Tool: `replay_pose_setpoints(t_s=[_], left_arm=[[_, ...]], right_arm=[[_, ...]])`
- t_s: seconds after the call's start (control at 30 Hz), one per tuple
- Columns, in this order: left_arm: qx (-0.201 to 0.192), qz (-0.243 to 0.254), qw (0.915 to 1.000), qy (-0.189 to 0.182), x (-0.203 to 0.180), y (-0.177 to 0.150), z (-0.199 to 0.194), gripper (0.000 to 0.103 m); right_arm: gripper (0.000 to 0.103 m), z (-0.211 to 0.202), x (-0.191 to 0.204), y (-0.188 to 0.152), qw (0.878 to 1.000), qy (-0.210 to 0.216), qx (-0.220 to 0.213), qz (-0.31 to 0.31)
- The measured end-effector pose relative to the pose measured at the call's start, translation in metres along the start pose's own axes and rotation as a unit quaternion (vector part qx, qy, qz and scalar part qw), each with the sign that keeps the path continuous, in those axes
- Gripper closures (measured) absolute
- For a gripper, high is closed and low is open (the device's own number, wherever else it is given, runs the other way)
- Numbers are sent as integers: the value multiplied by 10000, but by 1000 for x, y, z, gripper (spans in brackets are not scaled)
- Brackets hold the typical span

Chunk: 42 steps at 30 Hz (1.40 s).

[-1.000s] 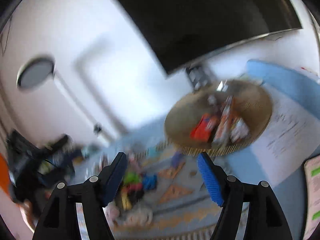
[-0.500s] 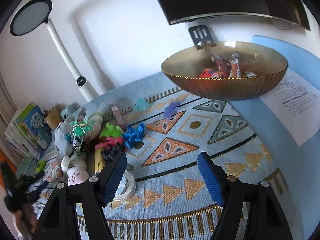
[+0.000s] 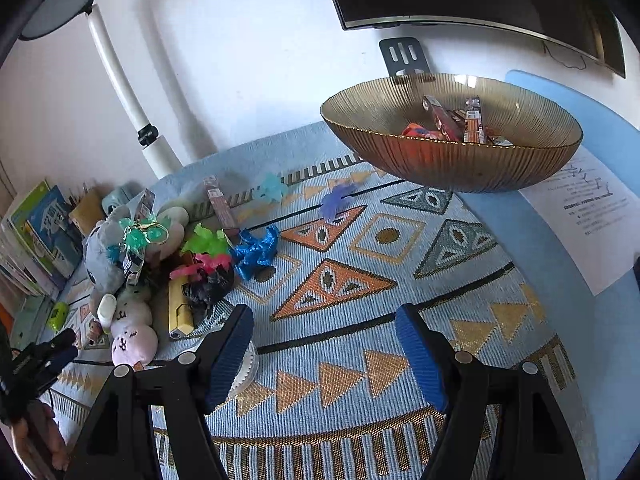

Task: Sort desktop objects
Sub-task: 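Move the left gripper back to the grey Stitch plush, then grasp the grey Stitch plush with the left gripper and set it down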

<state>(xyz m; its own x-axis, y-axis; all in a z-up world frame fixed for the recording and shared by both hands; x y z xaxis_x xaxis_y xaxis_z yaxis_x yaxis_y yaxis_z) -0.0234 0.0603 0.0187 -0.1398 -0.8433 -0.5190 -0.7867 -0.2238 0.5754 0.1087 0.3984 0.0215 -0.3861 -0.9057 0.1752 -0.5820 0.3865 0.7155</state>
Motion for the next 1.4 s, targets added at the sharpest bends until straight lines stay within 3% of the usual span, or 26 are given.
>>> replay_pose_setpoints(t_s=[0.13, 0.23, 0.27, 0.33, 0.43, 0.5, 0.57, 0.8, 0.87, 1.0, 1.1, 1.27, 1.4], left_arm=[[-375, 1077, 9935, -22, -55, 3, -10, 41], [-667, 2275, 9706, 413, -99, 2, 2, 41], [-658, 2698, 9592, 530, -112, -1, 11, 41], [-530, 3121, 9459, 707, -126, -5, 28, 41], [-230, 3534, 9282, 1143, -130, -7, 62, 41], [-307, 3649, 9222, 1240, -128, -4, 70, 38], [-383, 3728, 9172, 1352, -127, -1, 73, 28], [-690, 4061, 8978, 1559, -141, 5, 90, 25], [-865, 3946, 9033, 1448, -142, 9, 89, 31], [-1029, 3290, 9332, 1013, -132, 26, 71, 50], [-1052, 2958, 9469, 700, -123, 37, 41, 51], [-1169, 2587, 9567, 651, -93, 46, -18, 51], [-1381, 2445, 9552, 931, -58, 50, -64, 51]], right_arm=[[31, 2, 2, 0, 10000, 21, 40, -40], [31, 3, 2, 0, 10000, 27, 84, -38], [31, 3, 2, 0, 9999, 43, 89, -36], [31, 3, 2, 0, 9999, 71, 83, -49], [31, 3, 2, 0, 9999, 99, 74, -62], [31, 2, 2, 0, 9999, 117, 69, -64], [31, 2, 3, 0, 9999, 125, 75, -64], [31, 4, 3, 0, 9998, 117, 125, -90], [31, 4, 3, 0, 9998, 112, 130, -74], [31, 5, 2, 1, 9998, 105, 163, -90], [31, 6, 3, 1, 9998, 80, 184, -94], [31, 6, 1, 0, 9998, 35, 185, -75], [31, 7, 1, 0, 9998, -8, 202, -58]])
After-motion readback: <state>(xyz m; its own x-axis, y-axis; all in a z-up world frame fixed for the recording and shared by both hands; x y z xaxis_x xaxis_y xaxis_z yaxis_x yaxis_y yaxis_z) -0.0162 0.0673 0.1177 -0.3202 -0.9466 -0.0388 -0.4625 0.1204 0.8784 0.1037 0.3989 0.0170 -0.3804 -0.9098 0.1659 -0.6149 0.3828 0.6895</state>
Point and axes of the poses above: each gripper's, at about its wrist camera, not at the fingertips, and z roughly the way its jaws point, x to its left, y to its top, the point moved 3 cm from there along z, roughly the way its jaws point, and after that the axes turned 7 degrees about -z, right-handed, at the moved point
